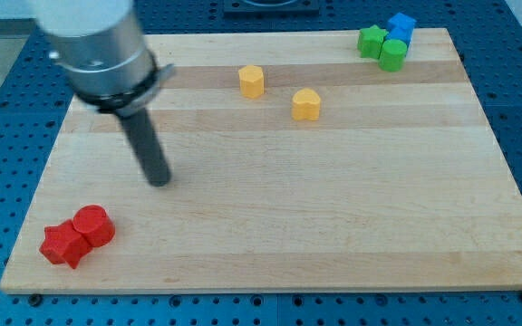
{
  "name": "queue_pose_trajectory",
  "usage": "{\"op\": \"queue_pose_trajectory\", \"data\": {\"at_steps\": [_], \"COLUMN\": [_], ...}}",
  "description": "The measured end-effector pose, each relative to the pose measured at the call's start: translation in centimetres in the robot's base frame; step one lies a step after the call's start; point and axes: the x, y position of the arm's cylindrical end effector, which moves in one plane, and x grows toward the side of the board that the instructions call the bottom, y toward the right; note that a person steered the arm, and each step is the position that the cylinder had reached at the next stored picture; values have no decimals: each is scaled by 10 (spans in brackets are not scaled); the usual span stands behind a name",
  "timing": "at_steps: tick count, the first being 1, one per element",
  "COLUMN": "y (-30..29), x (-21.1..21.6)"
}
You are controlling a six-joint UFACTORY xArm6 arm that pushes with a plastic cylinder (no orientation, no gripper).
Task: Move the heart to the top right of the red circle
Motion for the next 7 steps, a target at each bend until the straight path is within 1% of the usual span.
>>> {"op": "queue_pose_trajectory", "data": {"at_steps": [1,2,3,4,5,7], "y": [68,157,234,237,209,151], "x": [-9,-45,-73,-120,-132,-126]}}
